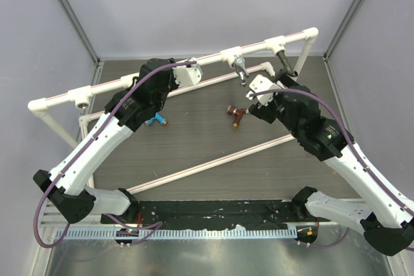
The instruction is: Install the water faucets
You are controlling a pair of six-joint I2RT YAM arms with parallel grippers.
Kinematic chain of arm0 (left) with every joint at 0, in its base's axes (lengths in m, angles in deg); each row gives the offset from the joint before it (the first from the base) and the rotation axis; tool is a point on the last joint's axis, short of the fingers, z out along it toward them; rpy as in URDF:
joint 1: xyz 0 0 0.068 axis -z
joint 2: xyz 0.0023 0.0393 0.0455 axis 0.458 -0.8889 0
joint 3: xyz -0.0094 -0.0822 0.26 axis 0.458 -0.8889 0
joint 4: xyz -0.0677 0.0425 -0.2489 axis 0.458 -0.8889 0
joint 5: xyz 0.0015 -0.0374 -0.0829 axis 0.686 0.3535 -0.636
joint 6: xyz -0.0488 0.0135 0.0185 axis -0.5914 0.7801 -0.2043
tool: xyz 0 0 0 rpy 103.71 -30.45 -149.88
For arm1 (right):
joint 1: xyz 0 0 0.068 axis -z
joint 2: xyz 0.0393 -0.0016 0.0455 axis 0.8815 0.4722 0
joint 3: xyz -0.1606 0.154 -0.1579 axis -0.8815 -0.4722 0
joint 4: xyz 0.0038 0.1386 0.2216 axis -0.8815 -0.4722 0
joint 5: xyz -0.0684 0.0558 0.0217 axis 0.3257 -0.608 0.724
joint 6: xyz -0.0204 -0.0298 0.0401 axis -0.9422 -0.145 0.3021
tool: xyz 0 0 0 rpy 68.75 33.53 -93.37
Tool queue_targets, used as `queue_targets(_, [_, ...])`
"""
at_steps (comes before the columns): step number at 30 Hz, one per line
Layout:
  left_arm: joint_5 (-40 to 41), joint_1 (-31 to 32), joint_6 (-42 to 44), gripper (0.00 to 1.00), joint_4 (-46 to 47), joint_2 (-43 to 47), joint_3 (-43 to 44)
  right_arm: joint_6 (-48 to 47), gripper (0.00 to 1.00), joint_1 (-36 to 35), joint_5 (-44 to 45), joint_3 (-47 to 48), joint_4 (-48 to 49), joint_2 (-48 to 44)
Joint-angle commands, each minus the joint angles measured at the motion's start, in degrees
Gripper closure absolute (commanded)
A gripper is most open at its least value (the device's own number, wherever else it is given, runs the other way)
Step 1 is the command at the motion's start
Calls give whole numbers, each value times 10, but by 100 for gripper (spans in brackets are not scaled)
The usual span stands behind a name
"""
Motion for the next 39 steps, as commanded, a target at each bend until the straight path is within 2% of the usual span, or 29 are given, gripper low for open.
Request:
queue_targets(1, [-15, 18, -80, 100, 29, -7, -3, 58, 13, -3, 19, 21, -53, 2])
queue_targets(4, [-16, 17, -80, 100, 28, -8, -1, 82, 28, -3, 36, 23, -65, 3])
queue_targets(6, [-17, 17, -81, 100, 28, -9, -1, 93, 33, -3, 48, 25, -67, 7])
queue_targets(9, [-17, 17, -81, 100, 28, -10, -1, 99, 46, -3, 78, 25, -60, 13])
queue_targets(10, [-17, 18, -81, 100, 28, -11, -1, 99, 53, -3, 94, 24, -56, 20])
queue_targets(18, [-16, 18, -81, 100, 27, -14, -1, 84, 61, -3, 122, 25, -24, 52])
queue_targets(20, [-16, 18, -81, 100, 27, -15, -2, 80, 66, -3, 125, 29, -22, 58])
queue_targets(24, [-16, 18, -80, 100, 28, -16, -2, 76, 86, -3, 126, 38, -10, 59])
queue_targets(25, [-16, 17, -81, 100, 28, -16, -2, 76, 98, -2, 125, 40, -7, 59])
queue_targets(31, [-15, 17, -80, 100, 27, -14, -3, 112, 99, -2, 83, 77, -2, 64])
queue_targets(39, [-16, 18, -80, 100, 28, -15, -4, 235, 99, -2, 32, 121, 64, 55])
